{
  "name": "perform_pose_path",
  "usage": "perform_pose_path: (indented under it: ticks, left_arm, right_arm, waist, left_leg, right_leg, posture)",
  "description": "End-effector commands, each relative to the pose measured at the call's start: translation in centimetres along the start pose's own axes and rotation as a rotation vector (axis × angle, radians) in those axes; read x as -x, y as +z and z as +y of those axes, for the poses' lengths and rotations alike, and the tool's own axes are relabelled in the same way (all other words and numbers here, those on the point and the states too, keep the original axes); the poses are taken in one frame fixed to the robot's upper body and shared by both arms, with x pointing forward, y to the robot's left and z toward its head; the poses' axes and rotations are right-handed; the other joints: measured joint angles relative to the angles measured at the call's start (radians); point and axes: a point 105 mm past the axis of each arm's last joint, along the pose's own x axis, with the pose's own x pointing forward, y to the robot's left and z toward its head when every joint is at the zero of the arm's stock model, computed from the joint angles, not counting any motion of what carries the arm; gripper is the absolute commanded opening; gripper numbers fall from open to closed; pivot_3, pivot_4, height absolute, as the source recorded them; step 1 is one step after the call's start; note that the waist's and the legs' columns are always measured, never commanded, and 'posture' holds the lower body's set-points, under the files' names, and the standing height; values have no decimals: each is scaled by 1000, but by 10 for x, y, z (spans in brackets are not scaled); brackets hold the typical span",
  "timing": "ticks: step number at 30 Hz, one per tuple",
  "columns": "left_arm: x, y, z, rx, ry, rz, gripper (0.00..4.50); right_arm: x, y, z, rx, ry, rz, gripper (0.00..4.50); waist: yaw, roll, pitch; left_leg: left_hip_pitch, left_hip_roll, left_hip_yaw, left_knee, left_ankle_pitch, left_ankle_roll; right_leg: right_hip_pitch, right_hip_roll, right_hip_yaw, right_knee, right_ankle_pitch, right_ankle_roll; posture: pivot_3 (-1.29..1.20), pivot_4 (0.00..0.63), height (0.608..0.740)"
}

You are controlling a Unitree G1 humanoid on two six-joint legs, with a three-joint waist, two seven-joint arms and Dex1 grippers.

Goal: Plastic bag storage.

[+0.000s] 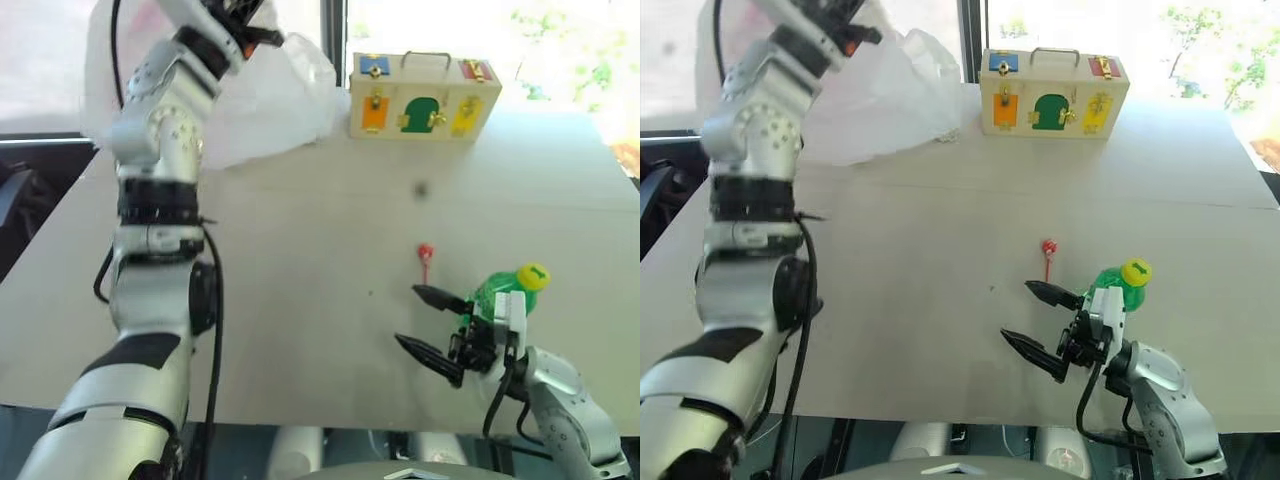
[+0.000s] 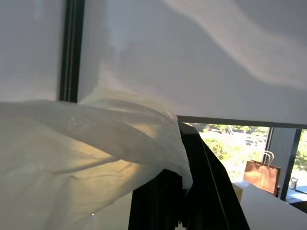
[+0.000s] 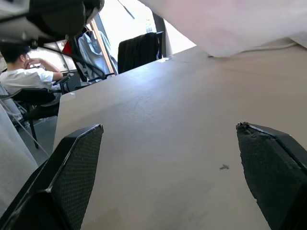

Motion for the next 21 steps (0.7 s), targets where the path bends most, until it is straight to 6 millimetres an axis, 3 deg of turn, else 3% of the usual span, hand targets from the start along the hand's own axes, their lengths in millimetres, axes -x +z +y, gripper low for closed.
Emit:
perform_pose_path:
  ticks: [1, 4, 7, 10, 15, 19, 21]
  left_arm:
    - [-9, 20, -30, -37, -181, -65, 45]
    - [1, 20, -62, -38, -349, -72, 45]
    - [24, 28, -94, -12, -519, -101, 45]
    - [54, 20, -113, -4, -642, -48, 45]
    - [104, -17, -115, -26, -694, 157, 45]
    - [152, -59, -105, -65, -593, 344, 45]
    - [165, -71, -104, -47, -527, 369, 45]
  right_arm:
    - [-1, 9, 2, 43, 2, -36, 4500]
    - [0, 9, 2, 41, -10, -39, 4500]
    - [2, 8, 4, 37, -13, -38, 4500]
    - [4, 8, 4, 34, -12, -36, 4500]
    - [6, 6, 3, 30, -4, -25, 4500]
    - [11, 8, 2, 29, -11, -14, 4500]
    - [15, 9, 6, 12, -3, -7, 4500]
  waist:
    - [-2, 0, 0]
    - [-5, 2, 2]
    - [-7, 3, 4]
    - [-9, 4, 5]
    - [-20, 6, 6]
    - [-21, 7, 6]
    - [-11, 6, 6]
  left_leg:
    - [0, 0, 1, 0, 0, 0]
    - [1, 0, 1, 0, 0, 0]
    - [1, 1, 0, 0, 0, 0]
    - [1, 2, 0, 0, 0, -1]
    - [4, 3, 0, 0, 1, -2]
    - [5, 5, 0, 0, 2, -3]
    - [4, 5, 0, 0, 2, -3]
  right_leg:
    - [0, 0, 1, -1, 0, 0]
    - [0, 0, 1, 0, 0, 0]
    - [0, -1, 1, 2, 0, 0]
    - [0, -1, 2, 3, 0, 0]
    - [2, -1, 2, 4, 0, 0]
    - [2, -1, 2, 4, 0, -1]
    - [2, -1, 2, 3, 0, -1]
  posture:
    - [0, 150, 731]
    - [0, 150, 731]
    - [0, 150, 731]
    - [0, 150, 731]
    - [0, 150, 731]
    - [0, 150, 731]
    - [0, 150, 731]
